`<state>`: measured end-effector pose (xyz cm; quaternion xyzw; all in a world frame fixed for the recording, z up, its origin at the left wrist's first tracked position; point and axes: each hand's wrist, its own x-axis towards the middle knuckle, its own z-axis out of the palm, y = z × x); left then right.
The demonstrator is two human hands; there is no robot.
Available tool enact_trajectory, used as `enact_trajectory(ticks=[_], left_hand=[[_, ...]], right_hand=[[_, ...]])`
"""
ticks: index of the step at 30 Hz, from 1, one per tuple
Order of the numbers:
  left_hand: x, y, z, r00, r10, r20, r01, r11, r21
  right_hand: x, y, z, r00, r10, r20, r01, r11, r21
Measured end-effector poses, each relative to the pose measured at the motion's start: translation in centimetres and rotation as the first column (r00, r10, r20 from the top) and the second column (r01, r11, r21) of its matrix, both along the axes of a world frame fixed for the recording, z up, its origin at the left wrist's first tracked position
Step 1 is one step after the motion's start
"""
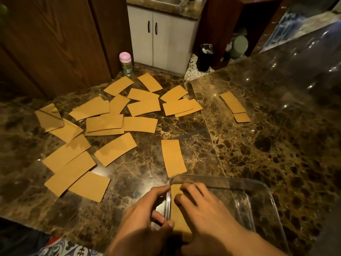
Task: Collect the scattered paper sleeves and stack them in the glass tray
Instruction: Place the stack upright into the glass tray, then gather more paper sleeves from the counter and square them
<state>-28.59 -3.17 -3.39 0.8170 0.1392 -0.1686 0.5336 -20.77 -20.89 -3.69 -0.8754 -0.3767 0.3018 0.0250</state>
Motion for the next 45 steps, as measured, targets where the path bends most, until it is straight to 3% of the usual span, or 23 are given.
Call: enact_trajectory(ticks=[4, 8, 11, 16, 19, 23, 28, 34, 36, 39, 45], left_hand=[[2.5, 2.2, 1.1, 0.998, -0.042, 0.04, 0.042, 0.999, 0.014], [8.0, 6.0, 0.4, 0.994, -0.095, 0.061, 0.07, 0.943, 0.325], [14.8, 9.6, -0.4, 0.982, -0.18, 0.065, 0.121, 0.846, 0.519], [25.8, 14.2, -1.6, 0.97, -0.242, 0.022, 0.158, 0.697, 0.7], [30.3, 14.2, -2.1, 0.947, -0.32, 0.002, 0.214, 0.636, 0.741], [33.9, 13.6, -3.1, 0.953, -0.288, -0.09, 0.251, 0.591, 0.767], [35.5, 13.8, -3.9, 0.939, -0.281, -0.198, 0.332, 0.593, 0.734], [35.4, 14.9, -4.5, 0.899, -0.378, -0.219, 0.431, 0.683, 0.59], [36.3, 15.9, -4.3, 0.881, -0.412, -0.235, 0.465, 0.657, 0.594], [38.0, 17.1, -3.8, 0.877, -0.428, -0.218, 0.457, 0.601, 0.656], [40.4, 17.6, -3.0, 0.833, -0.474, -0.285, 0.508, 0.455, 0.731]], right_hand=[[2.1, 0.3, 1.8, 0.996, 0.032, -0.084, -0.03, 0.999, 0.015], [6.9, 0.9, 6.5, 0.935, -0.226, -0.273, 0.28, 0.943, 0.18], [13.7, 1.9, 6.5, 0.899, -0.391, -0.199, 0.435, 0.85, 0.298], [25.1, 3.6, 2.4, 0.84, -0.541, -0.041, 0.541, 0.828, 0.149], [29.2, 4.8, 0.4, 0.933, -0.309, 0.184, 0.299, 0.951, 0.08], [32.5, 7.4, 0.2, 0.979, -0.045, 0.198, 0.036, 0.998, 0.05], [35.2, 8.6, -1.1, 0.987, 0.016, 0.158, -0.006, 0.998, -0.059], [36.6, 7.3, -2.8, 0.994, -0.021, 0.106, 0.037, 0.988, -0.152], [37.2, 7.8, -2.3, 0.995, -0.03, 0.096, 0.046, 0.985, -0.166], [39.2, 9.6, -1.3, 0.994, -0.091, 0.061, 0.095, 0.994, -0.062], [40.9, 13.3, -1.2, 0.989, 0.013, 0.147, 0.011, 0.987, -0.158]])
